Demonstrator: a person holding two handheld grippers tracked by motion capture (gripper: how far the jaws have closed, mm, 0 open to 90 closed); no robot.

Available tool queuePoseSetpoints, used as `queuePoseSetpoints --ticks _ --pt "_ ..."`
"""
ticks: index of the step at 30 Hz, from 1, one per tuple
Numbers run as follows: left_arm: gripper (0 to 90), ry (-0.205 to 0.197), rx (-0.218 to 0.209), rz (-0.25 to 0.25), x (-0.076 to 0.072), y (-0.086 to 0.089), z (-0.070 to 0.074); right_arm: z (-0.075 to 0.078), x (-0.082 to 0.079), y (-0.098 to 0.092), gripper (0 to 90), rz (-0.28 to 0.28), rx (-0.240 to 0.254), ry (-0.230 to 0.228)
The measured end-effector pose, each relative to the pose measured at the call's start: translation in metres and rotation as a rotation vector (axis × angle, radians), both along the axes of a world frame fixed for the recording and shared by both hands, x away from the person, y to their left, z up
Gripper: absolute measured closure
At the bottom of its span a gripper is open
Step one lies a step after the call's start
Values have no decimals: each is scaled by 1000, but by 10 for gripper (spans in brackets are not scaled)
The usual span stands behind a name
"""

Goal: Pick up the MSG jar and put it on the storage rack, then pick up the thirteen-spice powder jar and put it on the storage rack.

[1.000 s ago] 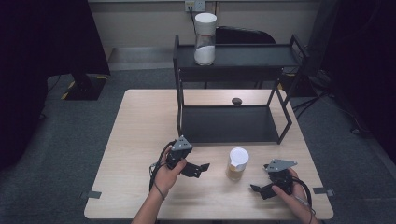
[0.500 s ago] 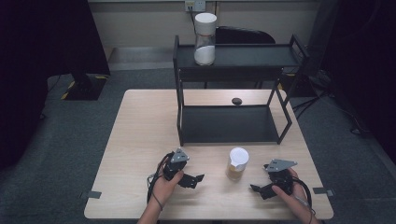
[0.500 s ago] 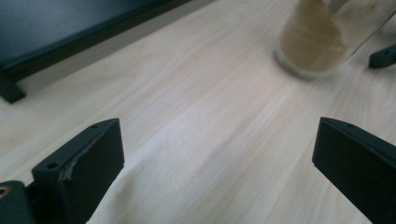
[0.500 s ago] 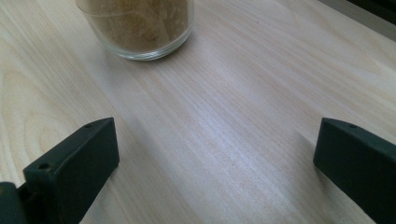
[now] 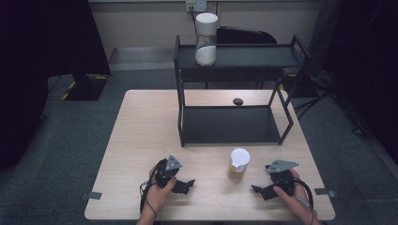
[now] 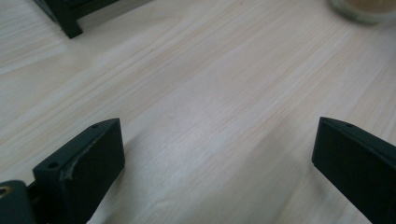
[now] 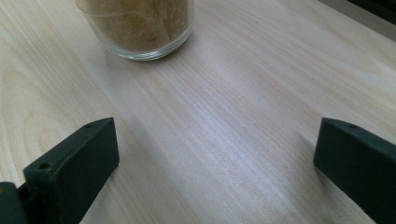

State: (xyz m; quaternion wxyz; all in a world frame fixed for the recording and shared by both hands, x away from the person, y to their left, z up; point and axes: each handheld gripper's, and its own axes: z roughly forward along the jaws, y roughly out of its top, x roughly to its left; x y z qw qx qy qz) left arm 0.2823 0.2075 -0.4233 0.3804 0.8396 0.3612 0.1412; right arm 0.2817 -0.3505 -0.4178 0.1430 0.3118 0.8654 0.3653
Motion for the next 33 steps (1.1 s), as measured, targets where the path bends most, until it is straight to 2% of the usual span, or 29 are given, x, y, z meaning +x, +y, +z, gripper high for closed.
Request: queuePoseSetpoints --ticks 2,4,33 --pt "19 -13 31 -11 -2 -3 1 0 0 0 0 0 0 0" --pt "18 -18 40 -10 -3 -4 1 0 0 0 0 0 0 0" --pt "0 -14 39 -14 -1 -4 1 0 0 0 0 0 -1 1"
